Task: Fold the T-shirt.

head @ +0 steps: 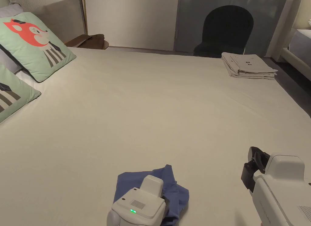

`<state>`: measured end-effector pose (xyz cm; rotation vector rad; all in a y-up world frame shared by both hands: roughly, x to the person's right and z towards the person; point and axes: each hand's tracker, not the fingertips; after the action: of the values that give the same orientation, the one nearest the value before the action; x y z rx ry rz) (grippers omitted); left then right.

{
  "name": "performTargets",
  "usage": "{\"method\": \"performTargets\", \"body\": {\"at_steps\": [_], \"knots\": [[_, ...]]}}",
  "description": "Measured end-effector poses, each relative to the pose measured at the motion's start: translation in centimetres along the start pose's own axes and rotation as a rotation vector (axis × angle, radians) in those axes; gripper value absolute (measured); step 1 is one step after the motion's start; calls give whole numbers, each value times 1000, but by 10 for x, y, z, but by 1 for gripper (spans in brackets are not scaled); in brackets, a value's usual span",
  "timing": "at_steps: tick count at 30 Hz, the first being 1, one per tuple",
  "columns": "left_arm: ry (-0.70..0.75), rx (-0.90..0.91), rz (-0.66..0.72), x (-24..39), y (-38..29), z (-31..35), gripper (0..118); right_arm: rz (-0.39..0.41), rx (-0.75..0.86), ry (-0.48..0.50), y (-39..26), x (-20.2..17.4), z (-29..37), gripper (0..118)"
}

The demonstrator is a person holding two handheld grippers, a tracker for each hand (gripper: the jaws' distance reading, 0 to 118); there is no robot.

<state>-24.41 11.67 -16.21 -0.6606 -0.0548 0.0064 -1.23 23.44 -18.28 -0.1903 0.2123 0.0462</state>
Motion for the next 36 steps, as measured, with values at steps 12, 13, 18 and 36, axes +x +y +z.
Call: {"method": "performTargets", "body": {"at_steps": [12, 13, 18, 36], "knots": [[-74, -66, -72, 58, -1, -28, 0, -9, -11, -52, -5, 26, 7, 0], [-79, -64, -74, 61, -1, -28, 0, -10, -13, -56, -5, 27, 7, 0], [-144, -37, -46, 65, 11, -13, 0, -18, -13, -61, -4, 28, 8, 0], [130, 388, 32, -75, 85, 107, 0, 3, 94, 10, 27, -28, 15, 0]]}}
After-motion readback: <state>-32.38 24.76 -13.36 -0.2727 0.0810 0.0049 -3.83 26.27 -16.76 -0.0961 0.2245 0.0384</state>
